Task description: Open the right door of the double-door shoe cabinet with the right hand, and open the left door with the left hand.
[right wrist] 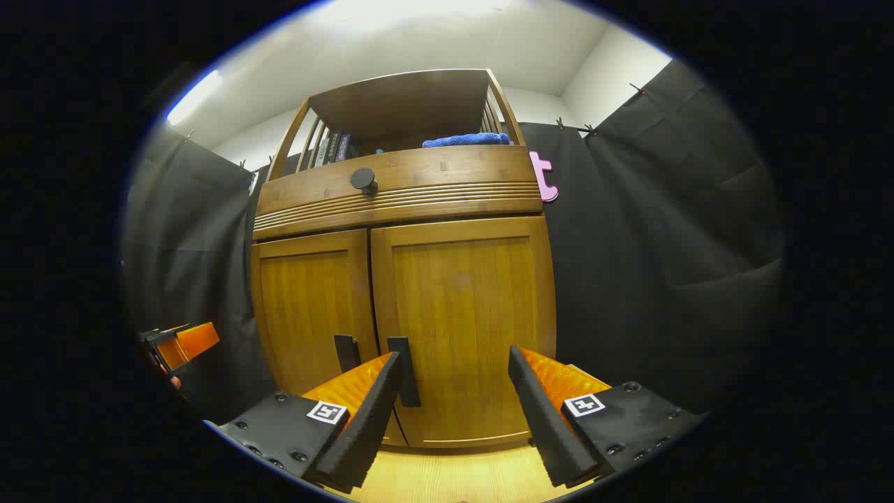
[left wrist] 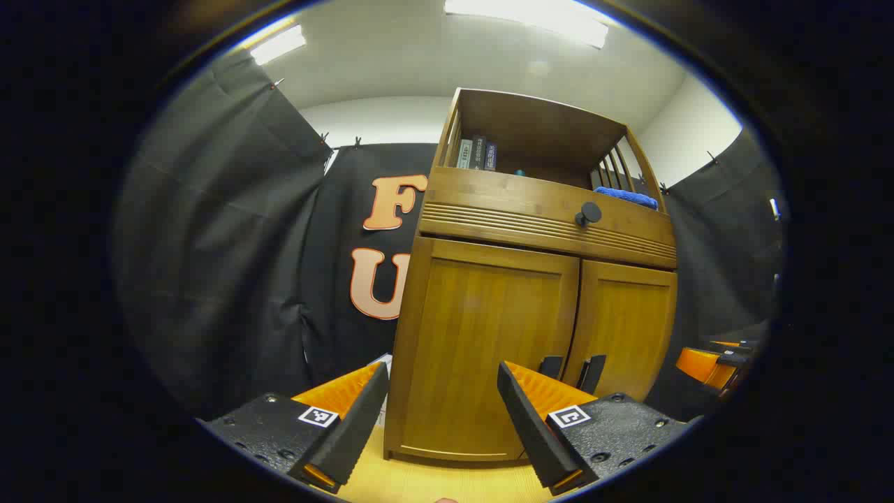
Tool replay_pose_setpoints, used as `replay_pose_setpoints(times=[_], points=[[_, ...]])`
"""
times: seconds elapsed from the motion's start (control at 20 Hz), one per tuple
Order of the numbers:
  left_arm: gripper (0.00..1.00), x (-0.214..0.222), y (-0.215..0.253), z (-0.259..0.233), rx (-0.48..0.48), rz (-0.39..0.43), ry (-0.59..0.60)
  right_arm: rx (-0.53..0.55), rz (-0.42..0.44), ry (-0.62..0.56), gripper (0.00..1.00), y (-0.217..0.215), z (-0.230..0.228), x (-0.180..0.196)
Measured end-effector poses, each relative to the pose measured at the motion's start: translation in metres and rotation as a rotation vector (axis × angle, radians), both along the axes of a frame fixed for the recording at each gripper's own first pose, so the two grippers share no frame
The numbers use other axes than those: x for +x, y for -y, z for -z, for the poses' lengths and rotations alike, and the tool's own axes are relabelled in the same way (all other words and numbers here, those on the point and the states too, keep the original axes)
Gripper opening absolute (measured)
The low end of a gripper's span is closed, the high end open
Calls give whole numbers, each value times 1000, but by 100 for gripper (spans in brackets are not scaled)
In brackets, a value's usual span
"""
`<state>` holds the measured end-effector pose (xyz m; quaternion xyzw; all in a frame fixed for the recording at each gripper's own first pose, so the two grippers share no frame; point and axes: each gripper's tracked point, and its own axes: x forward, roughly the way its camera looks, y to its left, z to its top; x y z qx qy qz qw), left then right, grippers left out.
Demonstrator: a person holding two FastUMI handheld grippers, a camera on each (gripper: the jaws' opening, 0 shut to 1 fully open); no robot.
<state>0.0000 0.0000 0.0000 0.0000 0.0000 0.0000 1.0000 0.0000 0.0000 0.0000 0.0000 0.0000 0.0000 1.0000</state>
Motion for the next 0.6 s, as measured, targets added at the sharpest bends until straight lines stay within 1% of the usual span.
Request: replay_pose_setpoints(times=[0.05,0.15,0.2,0.25,0.3,0.45,0.5,0.55,0.6], points=[[94,-1,1,0,0,3,1,3,-2,-3,98,-1,0,0],[94,-2,2,0,0,4,0,2,0,-5,98,0,1,1],[98,-1,2,0,0,2,-2,2,0,-5,89,1,1,1],[98,-3,2,1,-1,0,-2,3,-1,-5,89,2,1,1],[94,-3,2,1,-1,-2,-2,5,-3,-7,89,1,1,1],[94,-5,1,2,9,-11,-2,10,-10,-10,89,1,3,2],[98,-5,2,1,10,-10,0,9,-12,-11,89,1,3,2],[98,-5,3,0,9,-9,3,9,-14,-10,89,1,2,2],[94,-5,3,0,7,-10,4,9,-15,-10,89,1,2,2]])
